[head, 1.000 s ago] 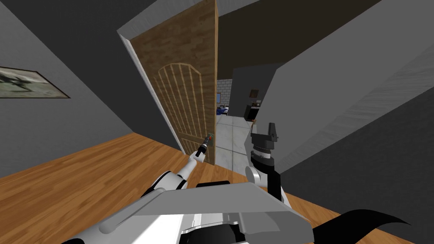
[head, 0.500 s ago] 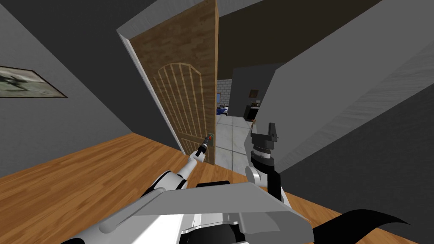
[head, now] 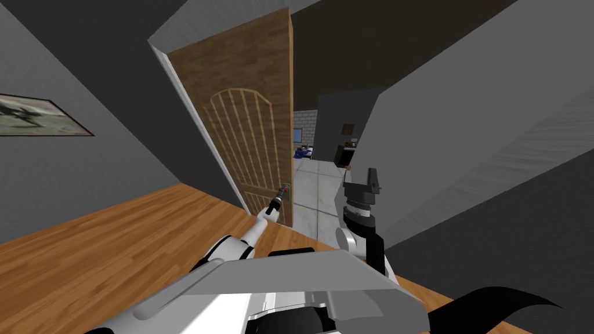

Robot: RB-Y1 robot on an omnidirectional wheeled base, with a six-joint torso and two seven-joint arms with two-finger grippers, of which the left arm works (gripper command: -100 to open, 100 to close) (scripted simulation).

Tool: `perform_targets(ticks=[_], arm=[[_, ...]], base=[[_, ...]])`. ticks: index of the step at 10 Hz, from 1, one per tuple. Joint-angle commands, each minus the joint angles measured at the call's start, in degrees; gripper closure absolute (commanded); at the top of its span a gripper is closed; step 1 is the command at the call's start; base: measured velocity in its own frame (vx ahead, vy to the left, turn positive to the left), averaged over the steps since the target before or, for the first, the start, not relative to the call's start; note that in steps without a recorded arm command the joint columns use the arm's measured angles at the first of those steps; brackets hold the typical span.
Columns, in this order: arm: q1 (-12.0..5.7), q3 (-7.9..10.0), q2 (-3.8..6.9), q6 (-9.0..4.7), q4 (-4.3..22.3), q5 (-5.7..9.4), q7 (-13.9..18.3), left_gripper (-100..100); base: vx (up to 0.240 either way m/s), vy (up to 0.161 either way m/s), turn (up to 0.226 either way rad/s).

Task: Push the door open

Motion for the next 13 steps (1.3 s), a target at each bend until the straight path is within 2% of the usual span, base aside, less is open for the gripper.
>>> perform_targets(ticks=[1, 3, 5, 7, 8, 9, 11, 12, 13], arm=[[-0.81, 1.33, 0.76, -0.49, 0.33, 0.39, -0.59, 100], [-0.77, 1.99, 1.14, -0.47, 0.38, 0.61, -0.85, 100], [-0.69, 3.47, 1.89, -0.43, 0.49, 1.08, -1.44, 100], [-0.69, 3.47, 1.89, -0.43, 0.49, 1.08, -1.44, 100], [-0.62, 4.67, 2.41, -0.40, 0.58, 1.47, -1.91, 100], [-0.62, 4.67, 2.41, -0.40, 0.36, 1.47, -1.91, 100], [-0.55, 5.93, 2.88, -0.36, 0.68, 1.88, -2.41, 100], [-1.31, 5.46, 2.80, -0.90, 2.17, 1.81, -2.06, -100], [-1.31, 5.46, 2.80, -0.90, 2.17, 1.81, -2.06, -100]], base=[[0.182, -0.126, 0.033], [0.148, -0.133, 0.046], [0.146, -0.136, 0.048], [0.070, -0.055, 0.024], [0.073, -0.089, 0.043], [0.101, -0.105, 0.104], [0.137, -0.110, 0.096], [-0.034, -0.035, 0.045], [-0.152, 0.034, -0.012]])
